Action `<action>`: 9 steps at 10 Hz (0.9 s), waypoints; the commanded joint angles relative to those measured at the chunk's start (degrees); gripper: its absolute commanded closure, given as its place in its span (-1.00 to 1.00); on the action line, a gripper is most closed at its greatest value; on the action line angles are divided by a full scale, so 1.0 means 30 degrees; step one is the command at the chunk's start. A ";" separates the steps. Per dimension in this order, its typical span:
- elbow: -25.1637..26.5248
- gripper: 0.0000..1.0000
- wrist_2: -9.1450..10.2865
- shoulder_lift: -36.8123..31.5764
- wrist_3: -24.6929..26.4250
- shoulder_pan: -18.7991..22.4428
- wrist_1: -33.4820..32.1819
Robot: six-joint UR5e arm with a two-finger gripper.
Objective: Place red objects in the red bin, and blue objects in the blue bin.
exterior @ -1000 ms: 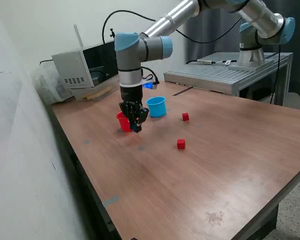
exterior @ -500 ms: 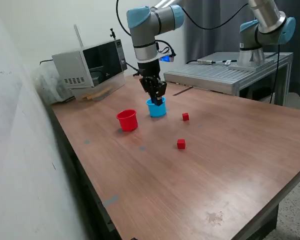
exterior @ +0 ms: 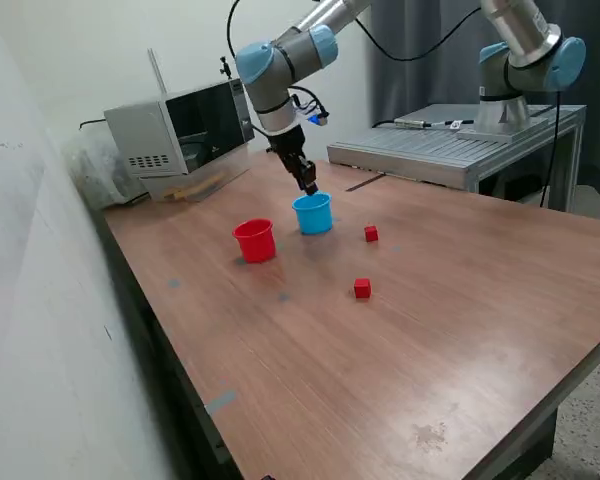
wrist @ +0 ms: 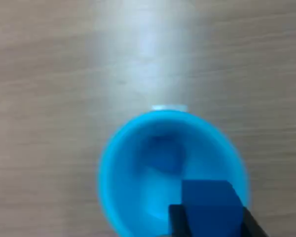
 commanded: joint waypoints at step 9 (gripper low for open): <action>0.0568 -1.00 -0.0498 -0.0023 -0.0221 -0.0723 -0.0736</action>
